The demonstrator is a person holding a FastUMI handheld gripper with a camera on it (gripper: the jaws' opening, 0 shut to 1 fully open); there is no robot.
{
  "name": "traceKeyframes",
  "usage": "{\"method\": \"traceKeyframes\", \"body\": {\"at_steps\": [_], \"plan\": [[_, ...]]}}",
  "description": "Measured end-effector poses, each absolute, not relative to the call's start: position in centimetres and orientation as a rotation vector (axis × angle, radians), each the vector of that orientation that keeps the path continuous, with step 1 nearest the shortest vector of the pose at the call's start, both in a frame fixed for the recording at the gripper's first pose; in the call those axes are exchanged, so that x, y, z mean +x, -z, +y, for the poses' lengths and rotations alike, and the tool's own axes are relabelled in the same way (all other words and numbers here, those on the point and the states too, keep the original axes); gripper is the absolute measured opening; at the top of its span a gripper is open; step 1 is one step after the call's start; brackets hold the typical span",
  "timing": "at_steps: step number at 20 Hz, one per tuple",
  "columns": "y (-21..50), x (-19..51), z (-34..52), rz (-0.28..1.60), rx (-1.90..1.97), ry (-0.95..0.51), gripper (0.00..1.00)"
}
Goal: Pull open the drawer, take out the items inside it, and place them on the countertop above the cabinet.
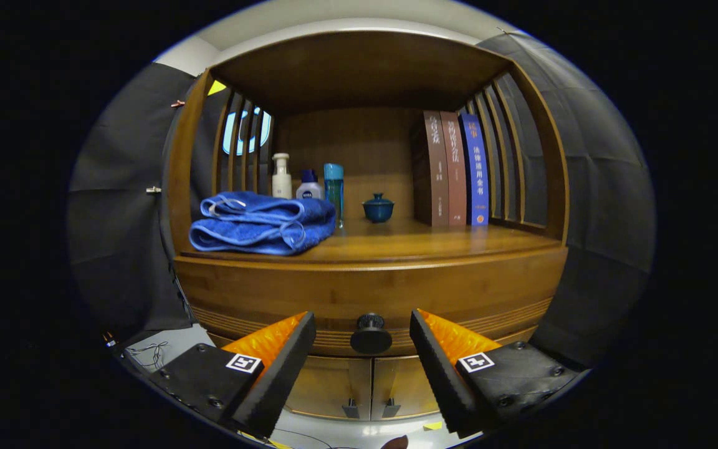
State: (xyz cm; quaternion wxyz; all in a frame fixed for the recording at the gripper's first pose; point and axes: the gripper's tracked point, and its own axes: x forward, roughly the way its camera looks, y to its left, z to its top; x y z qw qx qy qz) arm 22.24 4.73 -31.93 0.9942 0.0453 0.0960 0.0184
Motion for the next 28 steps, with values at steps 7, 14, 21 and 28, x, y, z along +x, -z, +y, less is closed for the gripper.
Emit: {"method": "traceKeyframes", "body": {"at_steps": [7, 14, 21, 28], "plan": [[35.0, 25.4, 4.1, 0.226, 0.07, -0.009, 0.56], [34.8, 24.1, 4.1, 0.239, 0.059, -0.018, 0.3], [34.4, 18.7, 3.6, 0.234, 0.082, -0.012, 0.3], [34.1, 12.8, 3.3, 0.224, 0.1, -0.006, 0.3]]}}
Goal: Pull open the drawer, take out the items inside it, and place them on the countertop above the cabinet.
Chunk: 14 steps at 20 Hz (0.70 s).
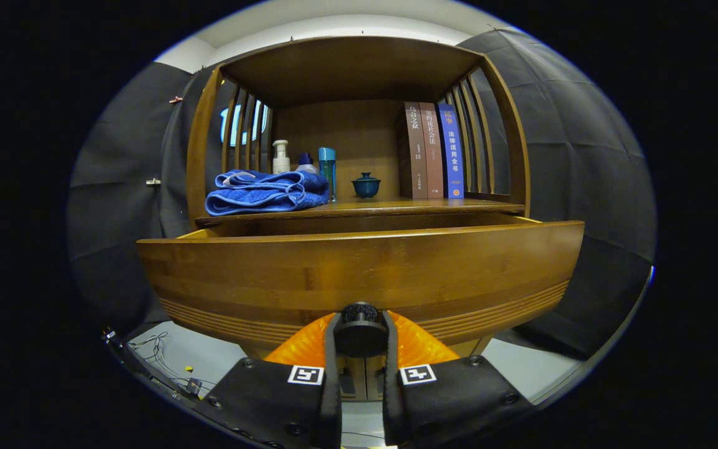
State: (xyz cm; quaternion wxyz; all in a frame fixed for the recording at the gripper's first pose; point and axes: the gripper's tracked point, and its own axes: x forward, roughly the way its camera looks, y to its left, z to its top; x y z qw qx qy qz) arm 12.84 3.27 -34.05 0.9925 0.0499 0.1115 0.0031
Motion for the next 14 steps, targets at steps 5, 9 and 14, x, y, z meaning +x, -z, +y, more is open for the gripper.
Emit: {"method": "traceKeyframes", "body": {"at_steps": [5, 9, 14], "plan": [[34.0, 11.2, 3.1, 0.226, 0.097, -0.018, 0.3], [34.5, 9.0, 3.1, 0.244, 0.102, -0.02, 0.3], [34.6, 8.1, 3.2, 0.243, 0.094, -0.021, 0.3]]}}
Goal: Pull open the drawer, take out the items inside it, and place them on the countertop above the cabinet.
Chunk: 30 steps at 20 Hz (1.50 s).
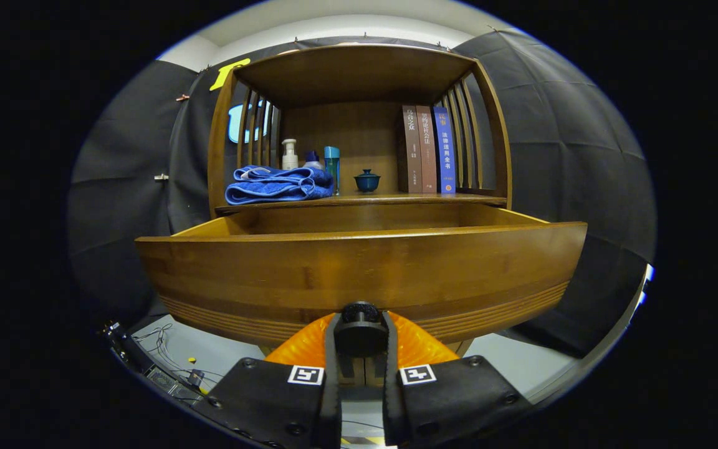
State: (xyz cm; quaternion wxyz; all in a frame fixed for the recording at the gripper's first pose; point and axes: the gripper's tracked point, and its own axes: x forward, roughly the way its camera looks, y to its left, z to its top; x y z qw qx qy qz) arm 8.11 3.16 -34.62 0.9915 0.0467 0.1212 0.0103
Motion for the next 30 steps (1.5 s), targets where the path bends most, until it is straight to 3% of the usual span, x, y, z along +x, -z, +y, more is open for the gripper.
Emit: {"method": "traceKeyframes", "body": {"at_steps": [3, 5, 9, 19, 24, 30], "plan": [[34.7, 8.0, 3.2, 0.244, 0.073, -0.021, 0.31], [34.7, 7.8, 3.2, 0.239, 0.052, -0.021, 0.43], [34.7, 6.6, 2.6, 0.245, 0.021, -0.016, 0.99], [20.6, 5.5, 1.5, 0.159, 0.091, -0.108, 0.99], [17.3, 9.6, 2.3, 0.32, 0.136, -0.199, 0.99], [21.2, 16.4, 0.5, 0.623, 0.038, -0.126, 0.99]]}}
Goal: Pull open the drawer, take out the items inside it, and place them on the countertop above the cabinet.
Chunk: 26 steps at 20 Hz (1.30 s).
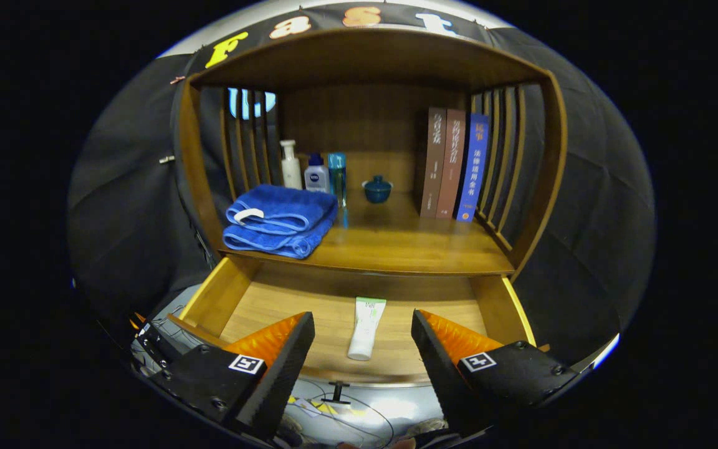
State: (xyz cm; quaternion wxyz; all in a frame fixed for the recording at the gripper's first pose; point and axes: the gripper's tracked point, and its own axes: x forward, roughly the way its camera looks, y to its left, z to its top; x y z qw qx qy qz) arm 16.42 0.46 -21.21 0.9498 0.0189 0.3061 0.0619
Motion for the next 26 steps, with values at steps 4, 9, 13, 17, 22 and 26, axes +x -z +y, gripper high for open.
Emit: {"method": "traceKeyframes", "body": {"at_steps": [4, 9, 13, 17, 22, 26], "plan": [[26.4, 19.8, 0.7, 0.856, 0.026, -0.131, 0.99], [32.7, 21.7, 2.0, 1.1, 0.021, -0.107, 1.0], [36.3, 22.0, 2.3, 1.191, -0.038, -0.071, 0.94], [38.5, 22.5, 1.7, 1.234, -0.048, -0.021, 0.68], [38.3, 22.5, 2.1, 1.239, -0.065, -0.053, 0.35], [38.1, 21.0, 4.2, 1.273, 0.073, -0.117, 0.28]]}}
